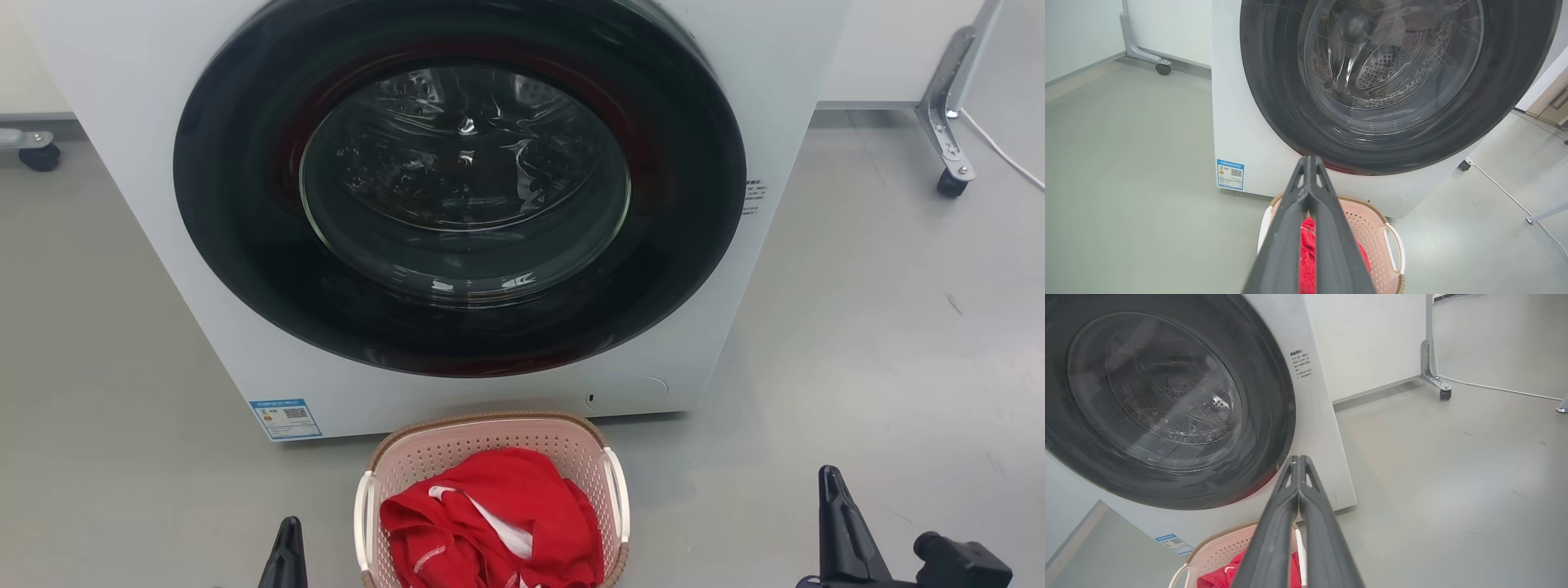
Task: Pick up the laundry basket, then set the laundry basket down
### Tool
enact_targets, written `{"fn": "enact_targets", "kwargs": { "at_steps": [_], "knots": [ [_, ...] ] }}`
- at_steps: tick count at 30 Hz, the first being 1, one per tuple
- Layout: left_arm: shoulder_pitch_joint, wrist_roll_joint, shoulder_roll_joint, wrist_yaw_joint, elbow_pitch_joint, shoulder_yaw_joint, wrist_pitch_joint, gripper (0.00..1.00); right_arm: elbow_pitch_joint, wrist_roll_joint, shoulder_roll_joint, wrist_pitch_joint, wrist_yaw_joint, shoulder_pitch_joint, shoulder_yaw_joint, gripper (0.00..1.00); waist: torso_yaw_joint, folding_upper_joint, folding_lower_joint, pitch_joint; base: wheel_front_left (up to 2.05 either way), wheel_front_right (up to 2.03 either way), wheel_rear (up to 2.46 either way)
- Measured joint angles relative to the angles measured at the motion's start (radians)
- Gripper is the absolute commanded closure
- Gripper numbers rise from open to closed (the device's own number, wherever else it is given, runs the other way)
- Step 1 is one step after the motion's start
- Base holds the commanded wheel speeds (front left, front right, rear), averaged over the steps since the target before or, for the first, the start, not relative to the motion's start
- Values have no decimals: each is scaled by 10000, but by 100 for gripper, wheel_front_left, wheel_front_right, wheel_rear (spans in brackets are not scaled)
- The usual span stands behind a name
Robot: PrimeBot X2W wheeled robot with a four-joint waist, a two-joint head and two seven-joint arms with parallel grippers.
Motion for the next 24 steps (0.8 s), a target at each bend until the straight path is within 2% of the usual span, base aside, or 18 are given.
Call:
{"fn": "enact_targets", "kwargs": {
  "at_steps": [24],
  "knots": [
    [-634,-3394,-71,-614,619,679,988,100,644,3582,29,982,614,-503,-918,100,6,0,0,-83,0,0,0]
  ]
}}
